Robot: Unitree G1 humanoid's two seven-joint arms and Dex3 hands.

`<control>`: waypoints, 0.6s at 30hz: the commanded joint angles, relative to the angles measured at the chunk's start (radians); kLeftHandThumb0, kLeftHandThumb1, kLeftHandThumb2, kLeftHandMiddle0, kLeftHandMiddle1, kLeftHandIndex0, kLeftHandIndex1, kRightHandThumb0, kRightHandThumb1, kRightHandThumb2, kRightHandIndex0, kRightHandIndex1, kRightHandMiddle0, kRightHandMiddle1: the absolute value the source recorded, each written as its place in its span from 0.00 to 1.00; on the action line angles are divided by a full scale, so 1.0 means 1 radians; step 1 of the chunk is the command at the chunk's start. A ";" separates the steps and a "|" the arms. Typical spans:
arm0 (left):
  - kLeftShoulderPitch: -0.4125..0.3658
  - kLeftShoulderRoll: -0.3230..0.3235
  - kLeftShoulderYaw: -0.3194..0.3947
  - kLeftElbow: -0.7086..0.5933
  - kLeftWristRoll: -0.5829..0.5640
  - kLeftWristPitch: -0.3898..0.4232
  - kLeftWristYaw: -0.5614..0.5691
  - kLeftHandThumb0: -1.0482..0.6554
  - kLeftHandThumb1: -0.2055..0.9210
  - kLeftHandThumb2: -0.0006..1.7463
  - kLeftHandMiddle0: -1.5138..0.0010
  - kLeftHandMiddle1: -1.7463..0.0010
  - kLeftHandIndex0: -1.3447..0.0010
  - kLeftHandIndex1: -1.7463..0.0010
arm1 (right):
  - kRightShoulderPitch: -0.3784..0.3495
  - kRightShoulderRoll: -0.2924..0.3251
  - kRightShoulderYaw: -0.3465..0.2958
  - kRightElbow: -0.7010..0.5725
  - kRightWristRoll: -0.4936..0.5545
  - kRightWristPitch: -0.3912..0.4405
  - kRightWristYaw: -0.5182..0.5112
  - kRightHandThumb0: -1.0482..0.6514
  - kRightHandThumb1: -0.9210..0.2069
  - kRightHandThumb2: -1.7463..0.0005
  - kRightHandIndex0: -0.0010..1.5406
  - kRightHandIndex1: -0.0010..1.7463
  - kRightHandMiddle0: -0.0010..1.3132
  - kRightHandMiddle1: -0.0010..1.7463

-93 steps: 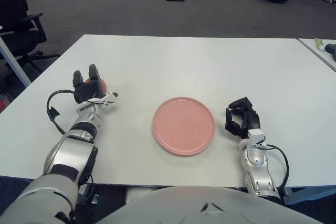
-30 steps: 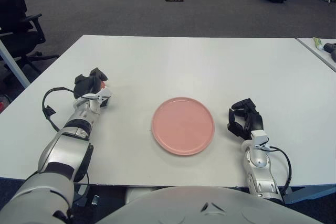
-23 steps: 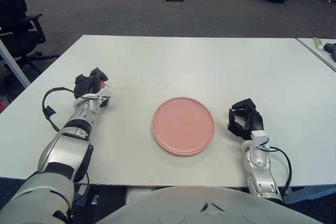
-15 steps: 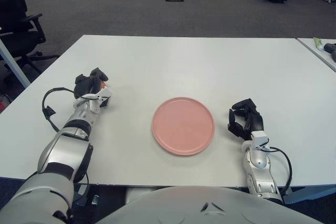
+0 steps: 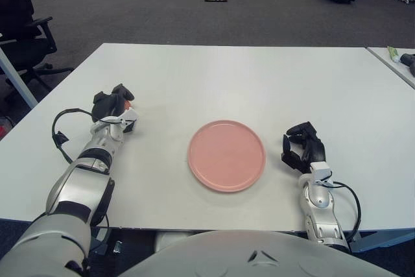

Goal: Put the apple into the plate.

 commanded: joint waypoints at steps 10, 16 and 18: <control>0.031 -0.014 -0.024 -0.057 0.014 -0.012 -0.011 0.62 0.24 0.90 0.47 0.07 0.55 0.00 | -0.016 -0.003 -0.009 0.012 -0.001 0.002 -0.007 0.39 0.25 0.48 0.44 0.99 0.28 1.00; 0.042 0.006 -0.040 -0.112 0.031 -0.026 0.007 0.62 0.25 0.89 0.46 0.07 0.55 0.00 | -0.018 -0.003 -0.010 0.019 0.002 -0.007 -0.005 0.39 0.25 0.48 0.45 0.99 0.28 1.00; 0.049 0.014 -0.042 -0.156 0.038 -0.019 0.005 0.62 0.24 0.89 0.46 0.07 0.55 0.00 | -0.019 -0.004 -0.010 0.021 0.000 -0.009 -0.007 0.39 0.25 0.48 0.45 0.99 0.28 1.00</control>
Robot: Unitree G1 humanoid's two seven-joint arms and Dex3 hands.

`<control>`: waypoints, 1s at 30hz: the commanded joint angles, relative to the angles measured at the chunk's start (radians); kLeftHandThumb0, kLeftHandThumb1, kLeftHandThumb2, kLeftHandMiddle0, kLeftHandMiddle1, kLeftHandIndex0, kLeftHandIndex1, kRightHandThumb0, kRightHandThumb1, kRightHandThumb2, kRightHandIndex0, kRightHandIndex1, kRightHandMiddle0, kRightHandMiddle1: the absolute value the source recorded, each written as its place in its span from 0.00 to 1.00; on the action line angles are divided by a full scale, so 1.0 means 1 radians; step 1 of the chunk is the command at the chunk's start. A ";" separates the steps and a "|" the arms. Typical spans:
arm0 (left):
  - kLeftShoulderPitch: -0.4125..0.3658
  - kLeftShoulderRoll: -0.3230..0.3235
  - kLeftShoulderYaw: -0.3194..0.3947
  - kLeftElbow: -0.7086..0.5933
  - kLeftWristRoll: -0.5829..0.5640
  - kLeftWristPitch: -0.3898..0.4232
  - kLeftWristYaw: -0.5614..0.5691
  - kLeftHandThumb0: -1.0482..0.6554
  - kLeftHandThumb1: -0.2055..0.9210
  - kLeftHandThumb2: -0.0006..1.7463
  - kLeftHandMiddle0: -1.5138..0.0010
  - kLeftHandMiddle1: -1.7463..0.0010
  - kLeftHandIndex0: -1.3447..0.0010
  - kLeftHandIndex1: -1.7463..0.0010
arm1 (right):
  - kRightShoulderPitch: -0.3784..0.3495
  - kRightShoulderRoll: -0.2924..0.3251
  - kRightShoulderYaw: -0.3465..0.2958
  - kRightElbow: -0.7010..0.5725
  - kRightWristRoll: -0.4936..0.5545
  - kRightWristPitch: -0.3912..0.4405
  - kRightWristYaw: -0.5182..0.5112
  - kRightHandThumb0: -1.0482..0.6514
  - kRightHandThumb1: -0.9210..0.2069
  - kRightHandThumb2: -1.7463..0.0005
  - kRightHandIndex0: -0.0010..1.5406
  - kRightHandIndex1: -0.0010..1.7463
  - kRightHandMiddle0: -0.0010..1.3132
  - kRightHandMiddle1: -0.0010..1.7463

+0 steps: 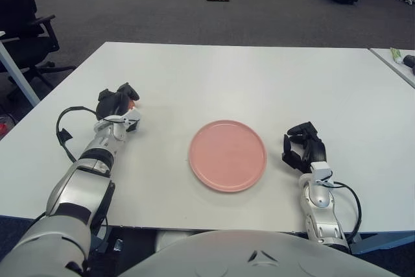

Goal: Put the apple into the plate.

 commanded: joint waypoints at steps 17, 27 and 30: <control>0.128 0.078 -0.035 -0.450 0.156 0.003 0.028 0.61 0.21 0.92 0.43 0.06 0.55 0.00 | -0.021 0.002 -0.004 0.013 -0.011 0.002 -0.011 0.38 0.26 0.47 0.44 1.00 0.29 1.00; 0.203 0.108 -0.002 -0.648 0.172 -0.027 0.008 0.61 0.18 0.95 0.41 0.06 0.54 0.00 | -0.018 0.008 0.001 -0.008 -0.007 0.026 -0.011 0.38 0.28 0.45 0.44 1.00 0.30 1.00; 0.236 0.101 0.008 -0.783 0.191 0.014 -0.026 0.61 0.20 0.94 0.43 0.04 0.55 0.00 | -0.015 0.008 0.003 -0.015 -0.004 0.032 -0.004 0.38 0.28 0.45 0.44 1.00 0.30 1.00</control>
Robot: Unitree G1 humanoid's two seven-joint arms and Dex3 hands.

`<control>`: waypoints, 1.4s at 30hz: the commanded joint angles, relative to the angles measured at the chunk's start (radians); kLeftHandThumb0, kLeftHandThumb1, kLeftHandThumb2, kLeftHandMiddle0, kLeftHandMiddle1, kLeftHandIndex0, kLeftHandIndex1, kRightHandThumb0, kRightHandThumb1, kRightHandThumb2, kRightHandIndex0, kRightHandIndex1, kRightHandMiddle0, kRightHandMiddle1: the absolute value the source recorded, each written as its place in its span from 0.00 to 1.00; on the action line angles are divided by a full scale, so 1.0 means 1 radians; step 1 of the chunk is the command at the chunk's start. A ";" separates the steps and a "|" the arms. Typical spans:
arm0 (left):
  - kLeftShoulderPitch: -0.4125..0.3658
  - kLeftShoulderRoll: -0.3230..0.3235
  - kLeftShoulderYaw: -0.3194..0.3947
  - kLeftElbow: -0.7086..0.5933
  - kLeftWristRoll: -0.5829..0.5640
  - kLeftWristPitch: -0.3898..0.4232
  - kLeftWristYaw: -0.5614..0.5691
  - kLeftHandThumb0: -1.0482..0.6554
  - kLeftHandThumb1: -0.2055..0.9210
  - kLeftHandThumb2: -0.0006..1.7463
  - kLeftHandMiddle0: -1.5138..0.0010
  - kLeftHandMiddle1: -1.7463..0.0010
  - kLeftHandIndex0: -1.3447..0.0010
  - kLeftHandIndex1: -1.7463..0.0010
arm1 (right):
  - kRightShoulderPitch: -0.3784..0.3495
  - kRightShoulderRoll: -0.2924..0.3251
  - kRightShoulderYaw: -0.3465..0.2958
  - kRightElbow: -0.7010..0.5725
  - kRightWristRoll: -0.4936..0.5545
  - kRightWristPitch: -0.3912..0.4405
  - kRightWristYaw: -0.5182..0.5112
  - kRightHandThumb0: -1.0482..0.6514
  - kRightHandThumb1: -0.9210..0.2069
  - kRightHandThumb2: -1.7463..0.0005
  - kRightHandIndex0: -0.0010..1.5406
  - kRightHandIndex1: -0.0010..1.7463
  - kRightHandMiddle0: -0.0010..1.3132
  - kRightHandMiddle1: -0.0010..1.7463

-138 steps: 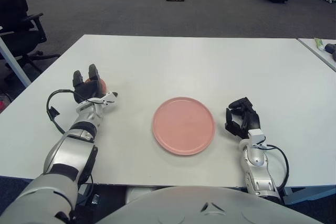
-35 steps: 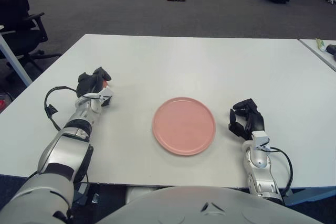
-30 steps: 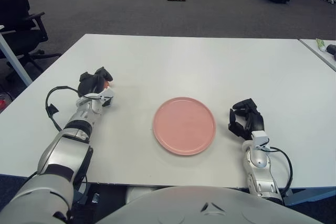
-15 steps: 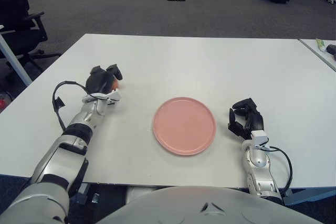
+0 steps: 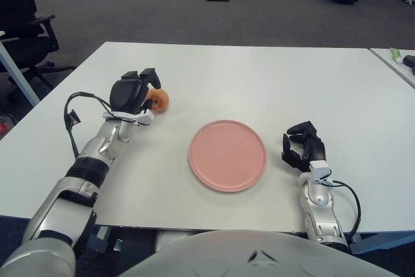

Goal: Put the apple into the plate.

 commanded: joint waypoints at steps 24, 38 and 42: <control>0.168 -0.107 0.028 -0.461 -0.020 -0.067 -0.148 0.61 0.14 0.96 0.39 0.07 0.52 0.00 | -0.013 0.012 -0.002 -0.020 0.019 0.016 0.018 0.38 0.29 0.44 0.46 1.00 0.31 1.00; 0.103 -0.114 0.029 -0.338 -0.039 -0.040 -0.302 0.61 0.16 0.97 0.41 0.04 0.52 0.00 | -0.007 0.020 0.002 -0.033 0.025 0.021 0.019 0.38 0.30 0.44 0.45 1.00 0.31 1.00; 0.047 -0.130 0.018 -0.188 -0.050 -0.054 -0.308 0.61 0.19 0.95 0.45 0.01 0.53 0.01 | -0.008 0.014 -0.001 -0.026 0.024 0.023 0.022 0.38 0.29 0.44 0.45 1.00 0.30 1.00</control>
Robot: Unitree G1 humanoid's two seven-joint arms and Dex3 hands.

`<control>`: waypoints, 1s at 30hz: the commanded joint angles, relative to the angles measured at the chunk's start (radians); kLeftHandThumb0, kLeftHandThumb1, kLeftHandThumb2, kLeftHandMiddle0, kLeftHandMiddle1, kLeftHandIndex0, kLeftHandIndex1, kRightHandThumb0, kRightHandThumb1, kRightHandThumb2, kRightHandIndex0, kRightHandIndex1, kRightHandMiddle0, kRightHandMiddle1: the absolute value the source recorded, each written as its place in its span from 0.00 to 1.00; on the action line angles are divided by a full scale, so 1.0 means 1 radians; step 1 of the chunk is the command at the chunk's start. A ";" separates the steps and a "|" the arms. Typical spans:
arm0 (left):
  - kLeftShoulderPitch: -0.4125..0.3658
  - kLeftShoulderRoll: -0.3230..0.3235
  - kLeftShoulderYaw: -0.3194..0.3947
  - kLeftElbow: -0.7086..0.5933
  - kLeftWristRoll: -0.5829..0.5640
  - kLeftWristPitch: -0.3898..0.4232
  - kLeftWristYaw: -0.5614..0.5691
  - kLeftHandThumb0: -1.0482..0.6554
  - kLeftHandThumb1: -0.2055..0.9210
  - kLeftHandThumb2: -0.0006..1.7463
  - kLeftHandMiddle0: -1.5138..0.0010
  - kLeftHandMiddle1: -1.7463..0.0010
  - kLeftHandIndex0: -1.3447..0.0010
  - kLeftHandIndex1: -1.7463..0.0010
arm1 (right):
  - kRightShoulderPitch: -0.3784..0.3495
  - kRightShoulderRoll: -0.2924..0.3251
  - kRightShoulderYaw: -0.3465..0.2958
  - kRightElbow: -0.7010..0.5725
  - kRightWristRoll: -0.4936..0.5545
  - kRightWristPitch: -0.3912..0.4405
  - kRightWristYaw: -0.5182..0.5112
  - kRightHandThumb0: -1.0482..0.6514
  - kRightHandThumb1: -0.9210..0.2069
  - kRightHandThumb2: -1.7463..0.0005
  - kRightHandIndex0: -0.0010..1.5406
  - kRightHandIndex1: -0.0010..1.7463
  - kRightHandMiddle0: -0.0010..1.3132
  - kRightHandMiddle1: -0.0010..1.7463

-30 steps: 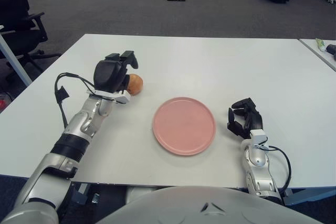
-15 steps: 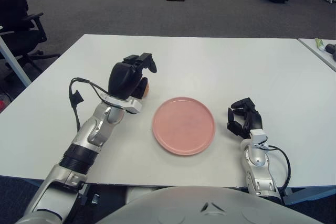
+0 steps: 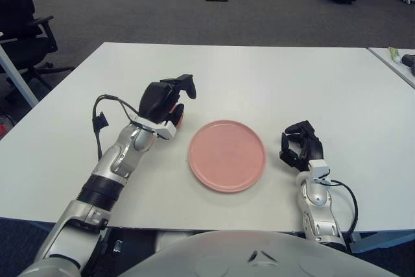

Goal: Put the apple into the plate.

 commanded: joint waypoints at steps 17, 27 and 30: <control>-0.106 0.001 -0.028 0.215 0.057 0.110 -0.073 0.16 0.59 0.48 1.00 0.88 1.00 0.75 | -0.009 -0.003 0.000 -0.006 -0.018 -0.003 -0.014 0.38 0.29 0.44 0.46 1.00 0.31 1.00; -0.125 -0.022 -0.041 0.245 0.086 0.238 -0.079 0.01 0.80 0.24 1.00 1.00 1.00 0.99 | -0.002 -0.012 -0.002 -0.007 -0.028 0.006 -0.013 0.38 0.27 0.46 0.46 1.00 0.29 1.00; -0.126 -0.027 -0.042 0.248 0.087 0.254 -0.072 0.00 0.82 0.22 1.00 1.00 1.00 1.00 | -0.001 -0.010 -0.003 -0.009 -0.028 0.003 -0.016 0.38 0.27 0.46 0.45 1.00 0.29 1.00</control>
